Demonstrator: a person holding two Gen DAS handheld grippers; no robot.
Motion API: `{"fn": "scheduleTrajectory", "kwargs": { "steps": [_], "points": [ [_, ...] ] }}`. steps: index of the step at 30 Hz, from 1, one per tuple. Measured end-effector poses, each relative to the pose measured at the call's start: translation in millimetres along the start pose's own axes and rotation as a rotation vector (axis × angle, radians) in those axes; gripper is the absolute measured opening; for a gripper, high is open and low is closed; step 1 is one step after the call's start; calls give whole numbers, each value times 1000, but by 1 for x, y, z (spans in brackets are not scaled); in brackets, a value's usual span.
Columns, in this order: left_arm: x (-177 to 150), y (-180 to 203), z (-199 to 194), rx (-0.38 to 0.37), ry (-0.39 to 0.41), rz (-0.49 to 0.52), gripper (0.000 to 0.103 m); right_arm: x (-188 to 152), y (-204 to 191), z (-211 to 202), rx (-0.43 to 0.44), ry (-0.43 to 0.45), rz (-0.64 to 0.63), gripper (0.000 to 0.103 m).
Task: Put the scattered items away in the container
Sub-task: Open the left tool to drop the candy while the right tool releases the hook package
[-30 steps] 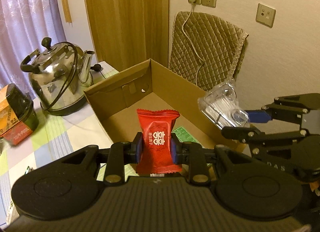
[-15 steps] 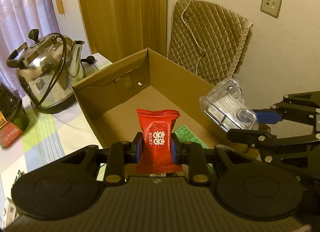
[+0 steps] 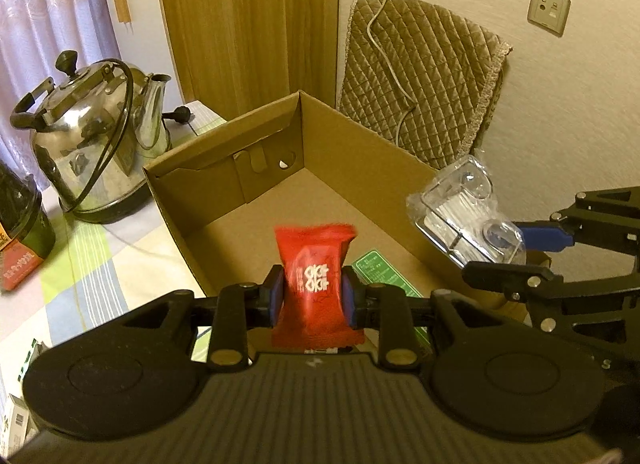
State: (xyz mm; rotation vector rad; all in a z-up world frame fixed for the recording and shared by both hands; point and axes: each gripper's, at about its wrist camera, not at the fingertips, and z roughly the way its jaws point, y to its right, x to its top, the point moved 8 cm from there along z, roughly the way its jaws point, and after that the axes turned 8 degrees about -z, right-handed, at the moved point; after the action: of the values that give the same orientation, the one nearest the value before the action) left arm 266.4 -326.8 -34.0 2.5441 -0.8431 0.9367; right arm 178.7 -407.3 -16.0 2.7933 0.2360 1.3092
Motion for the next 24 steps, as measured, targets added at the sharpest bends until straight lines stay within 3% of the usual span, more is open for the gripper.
{"fn": "scheduleTrajectory", "kwargs": {
  "steps": [24],
  "points": [
    [-13,-26,-32,26,46,-57,42,5,-7,12,25,-35,-1,33]
  ]
}}
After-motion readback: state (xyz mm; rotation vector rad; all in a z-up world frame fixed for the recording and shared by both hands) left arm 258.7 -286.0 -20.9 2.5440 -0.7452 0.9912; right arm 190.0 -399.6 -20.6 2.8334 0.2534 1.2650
